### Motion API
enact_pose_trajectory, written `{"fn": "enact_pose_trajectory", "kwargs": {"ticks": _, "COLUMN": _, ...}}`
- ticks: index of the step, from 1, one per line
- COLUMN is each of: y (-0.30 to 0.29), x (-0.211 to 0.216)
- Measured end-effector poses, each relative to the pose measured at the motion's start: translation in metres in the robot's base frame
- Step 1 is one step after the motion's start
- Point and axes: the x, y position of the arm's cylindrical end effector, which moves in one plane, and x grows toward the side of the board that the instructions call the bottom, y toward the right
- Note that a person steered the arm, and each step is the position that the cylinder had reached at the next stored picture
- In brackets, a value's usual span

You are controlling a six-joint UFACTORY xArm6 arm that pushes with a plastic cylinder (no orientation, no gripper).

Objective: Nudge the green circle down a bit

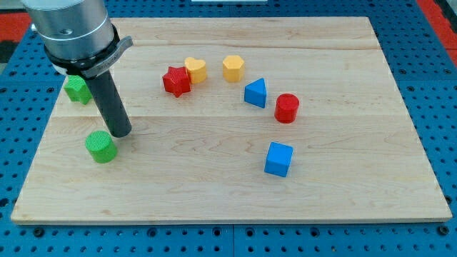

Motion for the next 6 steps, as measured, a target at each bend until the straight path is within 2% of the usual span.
{"fn": "enact_pose_trajectory", "kwargs": {"ticks": 2, "y": -0.001, "x": -0.001}}
{"fn": "enact_pose_trajectory", "kwargs": {"ticks": 3, "y": -0.010, "x": -0.022}}
{"fn": "enact_pose_trajectory", "kwargs": {"ticks": 4, "y": -0.053, "x": -0.022}}
{"fn": "enact_pose_trajectory", "kwargs": {"ticks": 5, "y": -0.077, "x": -0.012}}
{"fn": "enact_pose_trajectory", "kwargs": {"ticks": 6, "y": -0.073, "x": 0.000}}
